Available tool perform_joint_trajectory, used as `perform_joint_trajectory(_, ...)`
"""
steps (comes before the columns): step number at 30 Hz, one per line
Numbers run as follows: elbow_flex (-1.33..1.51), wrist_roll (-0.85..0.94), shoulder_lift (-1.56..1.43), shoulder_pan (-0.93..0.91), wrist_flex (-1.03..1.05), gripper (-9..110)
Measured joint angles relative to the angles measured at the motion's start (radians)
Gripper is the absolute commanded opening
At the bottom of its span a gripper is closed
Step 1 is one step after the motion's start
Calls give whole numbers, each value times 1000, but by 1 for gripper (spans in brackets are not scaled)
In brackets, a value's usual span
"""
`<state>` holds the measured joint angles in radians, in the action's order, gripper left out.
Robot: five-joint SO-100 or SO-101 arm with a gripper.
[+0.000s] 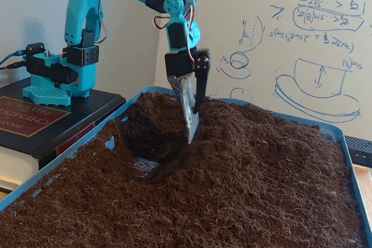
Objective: Build a berm.
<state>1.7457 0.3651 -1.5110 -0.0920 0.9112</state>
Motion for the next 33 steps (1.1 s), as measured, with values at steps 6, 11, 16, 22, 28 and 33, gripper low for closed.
perform_joint_trajectory(6, 0, -15, -156, 80, 9, 0)
perform_joint_trajectory(11, 0, -133, -256, 126, 0, 0)
perform_joint_trajectory(16, 0, -279, -268, 190, -160, 0)
perform_joint_trajectory(22, 0, -350, -169, 245, -420, 0)
perform_joint_trajectory(28, 0, -354, -35, 288, -551, 0)
perform_joint_trajectory(33, 0, -356, 51, 325, -574, 0)
